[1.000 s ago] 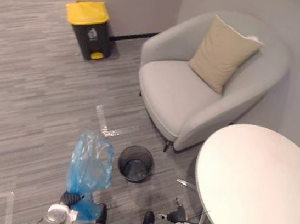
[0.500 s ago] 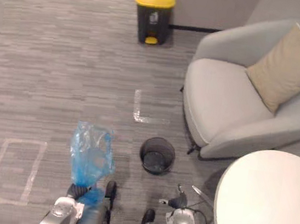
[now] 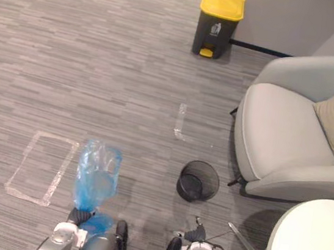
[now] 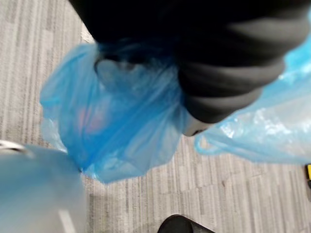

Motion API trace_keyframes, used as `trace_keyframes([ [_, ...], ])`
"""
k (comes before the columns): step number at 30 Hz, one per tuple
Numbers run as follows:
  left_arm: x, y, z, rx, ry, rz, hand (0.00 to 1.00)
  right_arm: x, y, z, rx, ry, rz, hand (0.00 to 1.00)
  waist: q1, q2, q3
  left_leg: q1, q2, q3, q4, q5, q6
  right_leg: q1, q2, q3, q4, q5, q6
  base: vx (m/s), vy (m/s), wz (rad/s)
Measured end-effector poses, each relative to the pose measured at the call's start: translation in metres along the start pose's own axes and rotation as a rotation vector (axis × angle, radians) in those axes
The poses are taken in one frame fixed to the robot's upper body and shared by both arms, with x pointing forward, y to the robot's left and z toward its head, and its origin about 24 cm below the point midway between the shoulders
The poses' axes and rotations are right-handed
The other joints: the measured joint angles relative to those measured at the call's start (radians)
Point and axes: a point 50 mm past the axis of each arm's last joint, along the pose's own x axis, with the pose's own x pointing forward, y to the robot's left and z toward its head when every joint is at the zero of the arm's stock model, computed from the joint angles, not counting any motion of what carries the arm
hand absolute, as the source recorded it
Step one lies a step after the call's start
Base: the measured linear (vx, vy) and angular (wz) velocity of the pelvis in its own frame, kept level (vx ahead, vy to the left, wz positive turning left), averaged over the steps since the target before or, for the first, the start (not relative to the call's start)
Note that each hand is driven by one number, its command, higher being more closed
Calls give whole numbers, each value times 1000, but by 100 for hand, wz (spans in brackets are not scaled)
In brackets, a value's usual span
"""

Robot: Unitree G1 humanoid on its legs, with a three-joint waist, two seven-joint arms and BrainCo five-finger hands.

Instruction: Gather rubbish on tea table into small bin, then transfer packed bag to large trash can.

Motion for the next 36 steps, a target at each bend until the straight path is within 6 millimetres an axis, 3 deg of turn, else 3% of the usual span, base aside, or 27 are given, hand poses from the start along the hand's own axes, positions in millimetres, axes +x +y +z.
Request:
trace_keyframes([
  [3, 0, 2, 1, 2, -2, 3, 100, 1, -1, 1, -1, 4, 0, 0, -7, -8, -4, 12, -43, -36, 26, -26, 27, -105, -62, 79, 277, -29, -17, 204, 91, 33],
  [4, 2, 4, 5, 5, -14, 10, 100, 1, 2, 0, 0, 9, 9, 0, -25, -5, -2, 35, -42, -60, 18, -30, 32, -145, -48, 139, 377, -50, -43, 182, 6, 58],
  [5, 3, 5, 6, 2, -17, 13, 100, 1, 4, 0, -2, 15, 17, 0, -33, -4, -1, 53, -36, -75, 13, -33, 34, -152, -19, 166, 395, -81, -45, 232, -62, 55],
  [7, 4, 10, 8, -10, -21, 32, 100, 3, 4, 1, -10, 18, 24, 0, -34, -4, 4, 121, -21, -88, -40, -38, 30, -193, 67, 179, 367, -122, -70, 264, -133, 21],
  [9, 6, 10, 12, -22, -31, 31, 100, 6, 0, 8, -15, 1, 16, 0, -39, 4, 13, 180, -6, -97, -91, -43, 20, -224, 137, 153, 259, -97, -90, 269, -141, 9],
  [10, 6, 10, 13, -24, -34, 32, 100, 6, 0, 9, -15, -2, 16, 0, -41, 0, 13, 206, -6, -97, -113, -45, 12, -230, 157, 149, 176, -63, -93, 294, -149, 19],
  [11, 7, 11, 15, -23, -40, 34, 100, 6, 0, 8, -15, 2, 17, 0, -45, -21, 11, 234, -16, -107, -132, -55, -9, -219, 172, 157, 59, 35, -110, 319, -180, 38],
  [12, 8, 7, 17, -28, -42, 25, 100, 5, -2, 2, -13, 20, 11, 0, -61, -16, 13, 259, -14, -133, -150, -66, -26, -199, 180, 159, 48, 99, -170, 347, -188, 35],
  [14, 8, 0, 20, -39, -54, 6, 100, 3, -7, -5, 10, 47, -9, 0, -59, 10, 5, 289, 13, -141, -209, -60, -52, -215, 195, 132, 98, 47, -196, 396, -166, 23],
  [16, 10, -1, 26, -39, -67, 4, 100, 3, -6, -7, 30, 62, -14, 0, -75, 15, 8, 299, 31, -154, -207, -46, -80, -205, 195, 95, 129, 2, -221, 456, -175, 39],
  [18, 10, -4, 29, -47, -74, -2, 100, 0, -9, -15, 49, 86, -27, 0, -83, 15, 9, 239, 58, -145, 11, -35, -152, -98, 210, 71, 59, -13, -231, 389, -127, 52],
  [19, 10, -7, 29, -52, -75, -6, 100, -1, -8, -17, 48, 89, -27, 0, -80, 14, 12, 187, 79, -131, 155, -39, -163, -44, 219, 71, 20, -14, -231, 377, -83, 38],
  [21, 7, -12, 30, -73, -86, -14, 100, -2, -10, -16, 58, 75, -37, 0, -43, 12, 12, 71, 156, -37, 430, -77, -106, 70, 242, 86, -39, -29, -235, 358, -5, -12],
  [22, 7, -14, 30, -80, -87, -20, 100, -1, -11, -13, 65, 64, -39, 0, -30, 11, 10, 33, 165, -22, 432, -86, -95, 85, 242, 99, -50, -29, -235, 327, 57, -47],
  [24, 7, -17, 31, -85, -90, -35, 100, 3, -12, 1, 80, 24, -44, 0, -13, 8, 12, -54, 163, -16, 263, -81, -85, 106, 229, 131, -71, -38, -216, 251, 151, -47],
  [26, 7, -19, 33, -88, -93, -46, 100, 4, -14, 2, 97, 24, -56, 0, -14, 8, 15, -87, 142, -35, 90, -28, -83, 121, 205, 147, -71, -59, -180, 246, 225, -23],
  [27, 7, -23, 33, -92, -93, -55, 100, 3, -15, -1, 104, 36, -63, 0, -10, 13, 14, -77, 122, -65, -60, 80, -110, 138, 192, 162, -71, -84, -141, 275, 281, -30],
  [28, 6, -24, 31, -92, -82, -57, 100, 2, -14, -7, 99, 60, -58, 0, -1, 13, 13, -45, 104, -66, -99, 198, -103, 144, 182, 196, -68, -100, -115, 281, 278, -33],
  [30, 8, -19, 30, -75, -78, -49, 100, 0, -6, -14, 104, 92, -38, 0, 3, -24, -6, -54, 54, -35, -72, 133, -66, 149, 129, 217, -88, -106, -83, 348, 257, -25],
  [32, 8, -15, 26, -63, -64, -43, 100, -1, -5, -16, 103, 102, -33, 0, 5, -24, -5, -61, 44, 0, 14, 56, -45, 164, 99, 240, -71, -114, -57, 398, 269, -42],
  [36, 6, -12, 18, -56, -37, -35, 100, 0, 3, -9, 111, 87, -13, 0, 4, -12, 2, 62, 39, 78, 26, -28, 2, -35, 52, 323, 437, -139, -2, 380, 220, -48],
])
